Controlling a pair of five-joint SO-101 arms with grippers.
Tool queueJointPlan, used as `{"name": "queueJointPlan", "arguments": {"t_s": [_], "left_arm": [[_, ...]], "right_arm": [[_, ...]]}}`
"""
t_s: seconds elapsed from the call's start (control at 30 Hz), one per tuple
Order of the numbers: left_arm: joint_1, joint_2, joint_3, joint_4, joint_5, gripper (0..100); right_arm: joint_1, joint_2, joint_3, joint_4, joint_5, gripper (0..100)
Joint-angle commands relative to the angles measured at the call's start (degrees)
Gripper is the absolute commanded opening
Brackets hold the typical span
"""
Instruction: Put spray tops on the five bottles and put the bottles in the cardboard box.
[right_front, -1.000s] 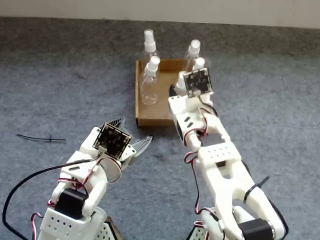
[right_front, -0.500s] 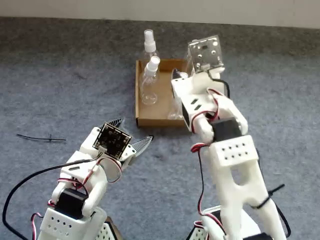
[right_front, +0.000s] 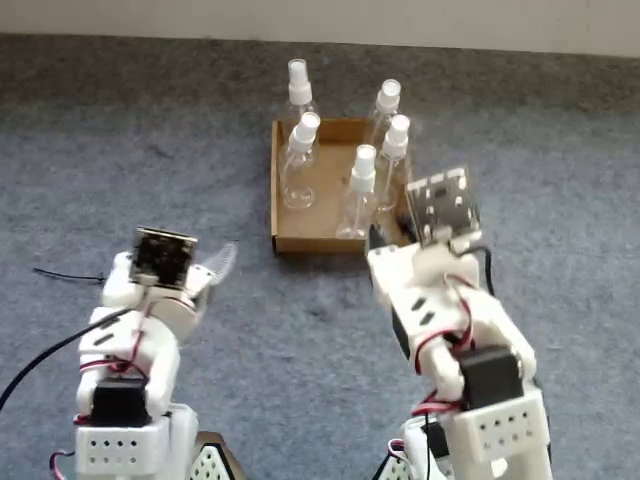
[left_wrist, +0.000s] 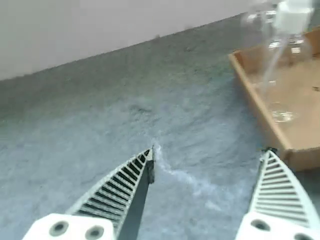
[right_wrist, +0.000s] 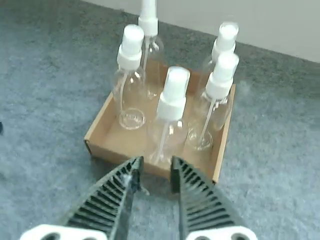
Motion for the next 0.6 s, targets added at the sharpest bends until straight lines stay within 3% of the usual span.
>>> {"name": "queueJointPlan", "arguments": {"t_s": [0.0, 0.2, 0.43, 0.57], "left_arm": [[-11.91, -0.57, 1.54, -1.05, -0.35, 29], [-14.29, -0.57, 12.7, -1.32, -7.74, 28], [-13.93, -0.48, 17.54, -1.14, -7.38, 5], [-14.11, -0.04, 17.54, 1.23, -7.47, 1]], "right_arm": [[0.04, -13.14, 12.35, 0.13, 0.53, 0.3], [0.66, -34.33, 32.84, 0.75, 0.53, 0.5], [7.52, -32.66, 40.4, 0.48, 0.53, 0.5], [8.13, -32.92, 43.38, 0.75, 0.53, 0.5]]}}
